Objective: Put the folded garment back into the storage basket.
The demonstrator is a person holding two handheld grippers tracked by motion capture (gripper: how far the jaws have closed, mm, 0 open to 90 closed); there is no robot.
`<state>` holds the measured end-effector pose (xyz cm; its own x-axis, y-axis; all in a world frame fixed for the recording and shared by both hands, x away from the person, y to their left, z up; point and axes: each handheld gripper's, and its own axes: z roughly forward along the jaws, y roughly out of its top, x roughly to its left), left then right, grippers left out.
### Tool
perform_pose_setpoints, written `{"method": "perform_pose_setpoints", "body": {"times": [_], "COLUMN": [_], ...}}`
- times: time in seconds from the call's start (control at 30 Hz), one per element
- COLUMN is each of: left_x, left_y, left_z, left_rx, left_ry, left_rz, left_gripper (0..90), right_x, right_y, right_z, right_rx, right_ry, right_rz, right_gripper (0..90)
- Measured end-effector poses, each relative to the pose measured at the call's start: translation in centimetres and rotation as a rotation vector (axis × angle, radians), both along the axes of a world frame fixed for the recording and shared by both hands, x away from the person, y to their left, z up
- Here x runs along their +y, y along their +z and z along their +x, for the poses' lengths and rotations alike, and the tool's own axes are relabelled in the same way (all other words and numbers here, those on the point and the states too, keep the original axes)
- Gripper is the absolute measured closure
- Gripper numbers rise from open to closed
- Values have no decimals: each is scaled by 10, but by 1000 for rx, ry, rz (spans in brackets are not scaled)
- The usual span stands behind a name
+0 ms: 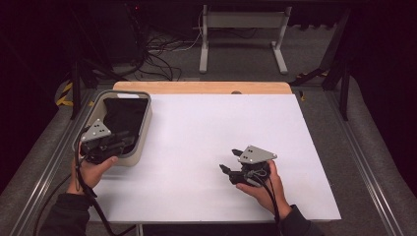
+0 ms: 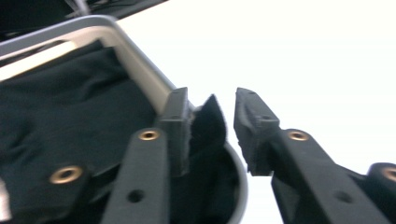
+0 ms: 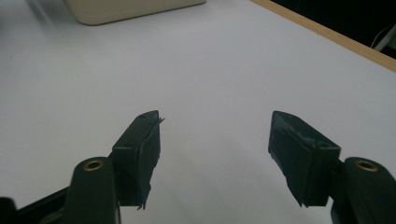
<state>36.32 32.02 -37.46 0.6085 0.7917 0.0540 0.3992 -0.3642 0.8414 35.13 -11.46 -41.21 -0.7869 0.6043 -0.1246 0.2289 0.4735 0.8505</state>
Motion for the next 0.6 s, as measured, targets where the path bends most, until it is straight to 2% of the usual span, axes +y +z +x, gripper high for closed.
{"method": "perform_pose_setpoints", "body": {"times": [0.1, 0.2, 0.23, 0.3, 0.4, 0.5, 0.53, 0.6], "left_x": [-8, -9, -7, -2, 3, 5, 6, 7], "left_y": [-5, -10, -12, -12, -10, -9, -10, -12], "left_z": [3, 6, 7, 8, 7, 6, 7, 8], "left_rx": [22, 43, 53, 69, 58, 49, 56, 73], "left_ry": [-4, 20, 26, 4, 18, 31, 42, 31], "left_rz": [37, 73, 61, 26, -3, 0, 30, 34], "left_gripper": [623, 679, 694, 726, 741, 798, 815, 831], "right_x": [-3, -6, -6, -8, -9, -9, -9, -10], "right_y": [-1, -2, -2, -2, -3, -3, -3, -4], "right_z": [-1, -1, -1, -1, -2, -2, -3, -2], "right_rx": [4, 6, 6, 7, 9, 13, 15, 18], "right_ry": [-4, -7, -8, -11, -10, -7, -7, -6], "right_rz": [-2, -3, -3, -6, -6, -7, -6, -5], "right_gripper": [354, 354, 354, 354, 352, 352, 352, 351]}}
